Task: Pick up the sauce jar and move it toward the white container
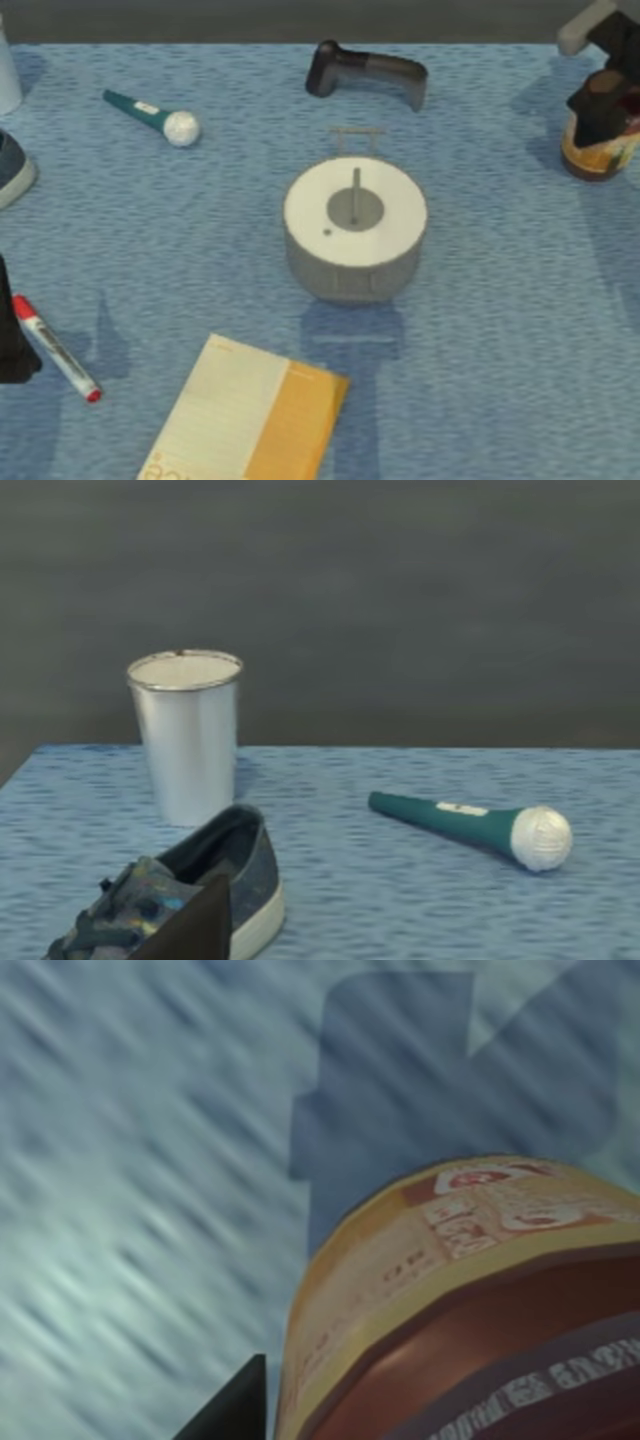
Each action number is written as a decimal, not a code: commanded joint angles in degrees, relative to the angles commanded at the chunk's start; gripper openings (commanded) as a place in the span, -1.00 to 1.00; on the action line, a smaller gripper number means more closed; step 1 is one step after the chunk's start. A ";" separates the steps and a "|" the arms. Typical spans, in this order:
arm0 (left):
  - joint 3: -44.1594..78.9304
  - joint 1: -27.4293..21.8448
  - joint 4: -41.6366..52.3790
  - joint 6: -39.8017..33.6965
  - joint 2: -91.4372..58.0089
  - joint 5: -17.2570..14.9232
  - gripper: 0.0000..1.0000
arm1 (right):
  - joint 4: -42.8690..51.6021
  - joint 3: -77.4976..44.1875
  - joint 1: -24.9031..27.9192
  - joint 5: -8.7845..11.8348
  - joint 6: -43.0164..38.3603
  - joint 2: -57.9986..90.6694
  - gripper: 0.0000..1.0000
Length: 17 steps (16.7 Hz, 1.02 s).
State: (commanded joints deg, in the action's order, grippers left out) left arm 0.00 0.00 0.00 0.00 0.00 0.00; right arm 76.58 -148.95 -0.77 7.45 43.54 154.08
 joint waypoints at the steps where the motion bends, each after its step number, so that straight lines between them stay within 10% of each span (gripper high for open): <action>1: 0.00 0.00 0.00 0.00 0.00 0.00 1.00 | 0.00 0.00 0.00 0.00 0.00 0.00 -1.00; 17: 0.00 0.00 0.00 0.00 0.00 0.00 1.00 | -2.38 32.99 0.41 0.38 -0.02 -30.61 -1.00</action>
State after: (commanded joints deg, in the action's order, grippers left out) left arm 0.00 0.00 0.00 0.00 0.00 0.00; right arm 74.20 -115.95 -0.35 7.83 43.52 123.47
